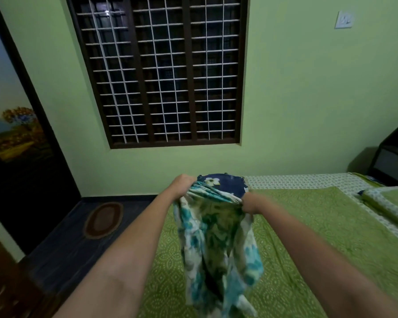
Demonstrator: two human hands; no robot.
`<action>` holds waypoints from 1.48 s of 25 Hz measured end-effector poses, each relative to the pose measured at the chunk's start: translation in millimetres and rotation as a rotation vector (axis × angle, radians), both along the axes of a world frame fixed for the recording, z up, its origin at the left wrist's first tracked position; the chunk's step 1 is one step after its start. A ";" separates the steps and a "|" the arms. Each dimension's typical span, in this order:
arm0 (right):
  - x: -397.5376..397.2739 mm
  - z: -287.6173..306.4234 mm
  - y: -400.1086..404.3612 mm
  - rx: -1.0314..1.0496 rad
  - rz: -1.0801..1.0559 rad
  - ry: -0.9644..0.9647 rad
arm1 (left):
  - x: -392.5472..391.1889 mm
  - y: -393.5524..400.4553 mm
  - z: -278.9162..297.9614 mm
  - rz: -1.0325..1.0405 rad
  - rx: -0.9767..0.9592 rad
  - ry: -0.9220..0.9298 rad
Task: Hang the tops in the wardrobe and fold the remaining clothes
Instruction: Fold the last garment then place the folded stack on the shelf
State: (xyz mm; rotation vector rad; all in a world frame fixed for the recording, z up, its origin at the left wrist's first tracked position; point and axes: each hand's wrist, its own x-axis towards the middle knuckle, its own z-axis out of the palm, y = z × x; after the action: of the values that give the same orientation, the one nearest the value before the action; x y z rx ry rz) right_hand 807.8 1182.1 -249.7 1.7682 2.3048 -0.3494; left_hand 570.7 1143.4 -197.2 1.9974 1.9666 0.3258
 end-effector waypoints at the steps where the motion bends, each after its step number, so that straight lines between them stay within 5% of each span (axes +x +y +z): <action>1: 5.4 -2.6 5.7 -0.025 -0.117 -0.024 | -3.9 -1.1 -7.5 -0.053 -0.120 -0.182; 2: 7.6 1.0 11.2 -0.050 -0.253 0.041 | -3.1 -5.0 -16.5 -0.065 -0.306 -0.336; 5: -19.4 41.2 22.0 -0.034 -0.413 0.630 | 12.4 -13.4 -50.9 -0.084 -0.661 -0.312; 7: -56.2 74.0 16.3 -0.108 -0.194 1.098 | 26.2 -12.9 -67.8 0.011 -0.613 -0.468; 9: -72.8 73.5 9.9 -0.180 -0.087 1.353 | 31.9 -10.7 -69.3 0.112 -0.515 -0.768; 10: -64.4 61.0 12.3 -0.117 -0.167 1.376 | 31.2 -9.2 -63.5 0.139 -0.486 -0.919; 12: -28.3 10.9 11.2 0.079 -0.459 1.107 | 28.4 -11.2 -50.4 0.195 -0.447 -1.179; 15: 18.0 -88.9 -12.9 -0.139 -0.646 0.743 | 31.3 -7.8 -33.7 0.182 -0.378 -1.448; 19: 13.3 -164.1 -53.1 -0.599 -0.792 1.122 | 49.7 -11.8 -19.4 0.141 -0.340 -1.613; 23: 0.5 -137.3 -64.5 -0.972 -0.686 1.700 | 32.5 -16.8 -19.9 0.163 -0.356 -1.613; 26: 8.2 -122.5 -49.7 -0.820 -0.856 1.995 | -16.1 -23.2 -47.8 0.315 -0.393 -1.405; 29: 30.9 -114.4 -35.2 -0.699 -0.885 1.942 | -65.1 -43.2 -91.6 0.532 -0.518 -1.336; 32: 44.8 -78.3 -23.3 -0.618 -0.623 1.568 | -87.8 -64.1 -106.2 0.671 -0.489 -1.434; 34: 49.6 -25.6 -3.8 -0.506 -0.542 1.496 | -103.9 -55.4 -79.6 0.666 -0.376 -1.466; 37: 59.6 64.7 29.5 -0.320 -0.433 1.643 | -125.2 -23.7 -4.7 0.490 -0.125 -1.525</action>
State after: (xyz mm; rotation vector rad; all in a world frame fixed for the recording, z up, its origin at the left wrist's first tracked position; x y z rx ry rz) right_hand 867.4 1211.6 -185.0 1.9645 2.0405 -2.8811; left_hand 445.4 1119.7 -201.9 0.5755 1.2285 1.2848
